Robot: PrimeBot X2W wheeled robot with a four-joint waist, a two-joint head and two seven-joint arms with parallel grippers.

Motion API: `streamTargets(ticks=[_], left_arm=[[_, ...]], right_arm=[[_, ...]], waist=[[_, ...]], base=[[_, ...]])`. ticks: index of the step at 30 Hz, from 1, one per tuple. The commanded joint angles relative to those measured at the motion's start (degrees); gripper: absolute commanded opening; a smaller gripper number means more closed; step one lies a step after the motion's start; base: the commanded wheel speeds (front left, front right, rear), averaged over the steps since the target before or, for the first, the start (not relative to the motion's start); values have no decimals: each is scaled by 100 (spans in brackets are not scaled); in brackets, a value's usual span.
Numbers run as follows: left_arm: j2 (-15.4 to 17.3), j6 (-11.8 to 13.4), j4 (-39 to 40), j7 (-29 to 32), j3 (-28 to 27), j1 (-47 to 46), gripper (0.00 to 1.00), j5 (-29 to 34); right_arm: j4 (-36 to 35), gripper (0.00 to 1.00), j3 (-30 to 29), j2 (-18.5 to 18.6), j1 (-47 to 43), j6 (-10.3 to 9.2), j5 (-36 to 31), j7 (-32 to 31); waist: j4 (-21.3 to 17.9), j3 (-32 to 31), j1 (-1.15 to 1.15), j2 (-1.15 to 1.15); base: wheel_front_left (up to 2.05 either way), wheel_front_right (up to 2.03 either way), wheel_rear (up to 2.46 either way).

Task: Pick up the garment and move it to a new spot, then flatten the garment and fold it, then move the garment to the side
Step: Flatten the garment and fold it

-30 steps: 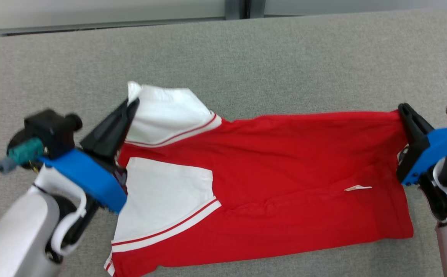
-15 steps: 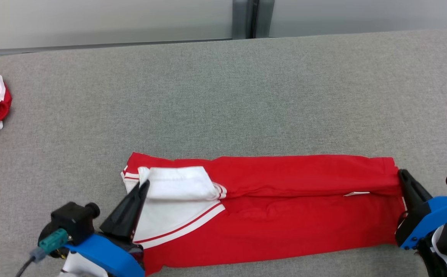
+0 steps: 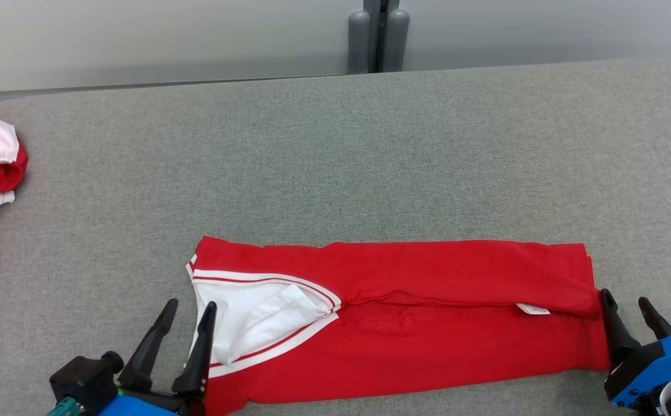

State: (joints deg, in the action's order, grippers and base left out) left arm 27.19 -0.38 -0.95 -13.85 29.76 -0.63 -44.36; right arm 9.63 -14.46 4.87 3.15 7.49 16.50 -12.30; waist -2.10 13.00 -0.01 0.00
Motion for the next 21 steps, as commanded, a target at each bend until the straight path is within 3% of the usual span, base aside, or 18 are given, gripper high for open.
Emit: streamTargets(ticks=[1, 6, 12, 18, 21], left_arm=[[-46, 83, 27, -76, -184, 127, 100, 28], [-268, 340, 285, -138, -896, 346, 100, 287], [-670, 699, 518, -137, -1619, 491, 100, 1055], [-1033, 836, 486, -139, -1956, 565, 100, 1532], [-1117, 777, 429, -139, -1983, 627, 100, 1648]], right_arm=[[22, 100, -94, -27, -78, 1, 21, 99], [74, 100, -290, -51, -72, 1, -10, 206], [122, 100, -229, -64, 92, 1, -79, 167], [406, 100, -81, 34, 275, 1, -227, -4], [683, 100, -89, 99, 363, 1, -365, -160]], waist=[[31, -31, 1, 0], [158, -118, 1, 0], [285, -198, 1, 0], [371, -245, 1, 0], [405, -256, 1, 0]], base=[[0, 0, 0], [0, 0, 0], [0, 0, 0], [0, 0, 0], [0, 0, 0]])
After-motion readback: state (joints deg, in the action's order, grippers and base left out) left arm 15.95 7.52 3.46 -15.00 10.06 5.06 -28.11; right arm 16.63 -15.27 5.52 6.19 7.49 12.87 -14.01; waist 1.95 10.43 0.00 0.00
